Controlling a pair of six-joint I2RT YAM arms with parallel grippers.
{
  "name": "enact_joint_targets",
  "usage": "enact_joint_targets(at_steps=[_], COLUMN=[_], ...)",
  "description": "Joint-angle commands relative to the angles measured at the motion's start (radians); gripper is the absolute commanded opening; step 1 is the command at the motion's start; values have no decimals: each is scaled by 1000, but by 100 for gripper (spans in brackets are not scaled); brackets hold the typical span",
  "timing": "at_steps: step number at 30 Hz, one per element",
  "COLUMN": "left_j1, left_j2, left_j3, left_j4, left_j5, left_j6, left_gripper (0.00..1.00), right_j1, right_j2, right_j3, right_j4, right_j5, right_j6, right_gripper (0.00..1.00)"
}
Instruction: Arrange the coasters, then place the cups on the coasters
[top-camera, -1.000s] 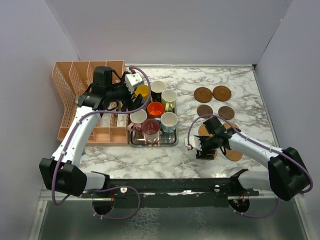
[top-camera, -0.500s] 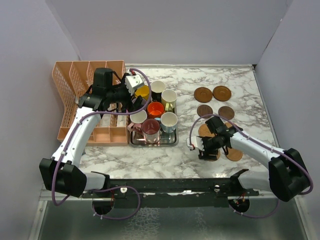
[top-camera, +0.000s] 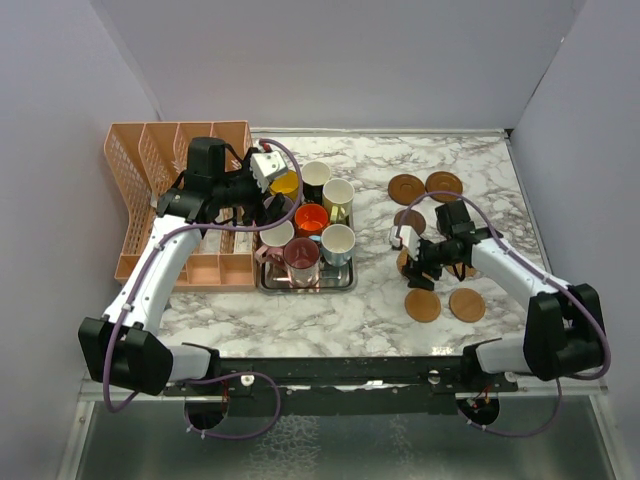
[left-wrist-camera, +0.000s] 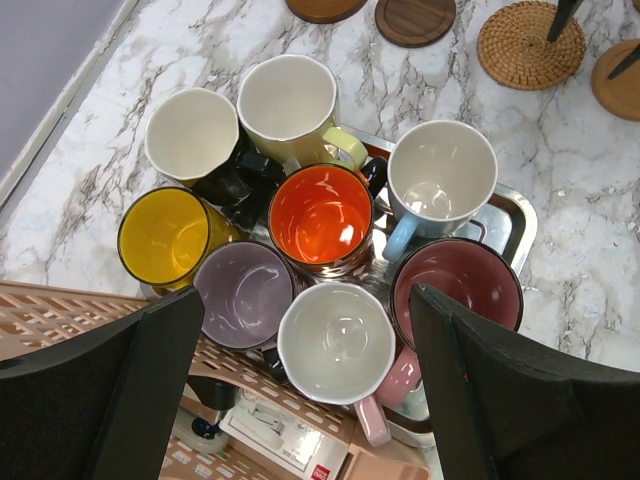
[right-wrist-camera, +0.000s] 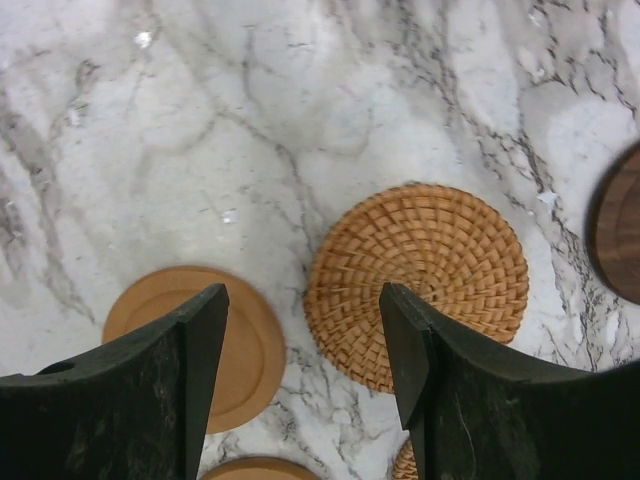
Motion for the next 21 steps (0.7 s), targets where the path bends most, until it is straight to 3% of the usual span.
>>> enact_joint_targets(at_steps=[1,8,21], left_j1=[5,4,5], left_j2=[-34,-41,-50], left_j3=[-5,-2,-13], left_j4=[18,25,24], left_j5=[-5,-10,-19], left_j6=[-7,-22,-14], left_gripper=[88,88,88], right_j1=[-25,-38,-71], right_j2=[70,168,291], right_j3=[37,58,98], right_j4=[115,187,191], right_j5=[9,80,49], right_j6=[106,166,170], right_gripper=[62,52,50])
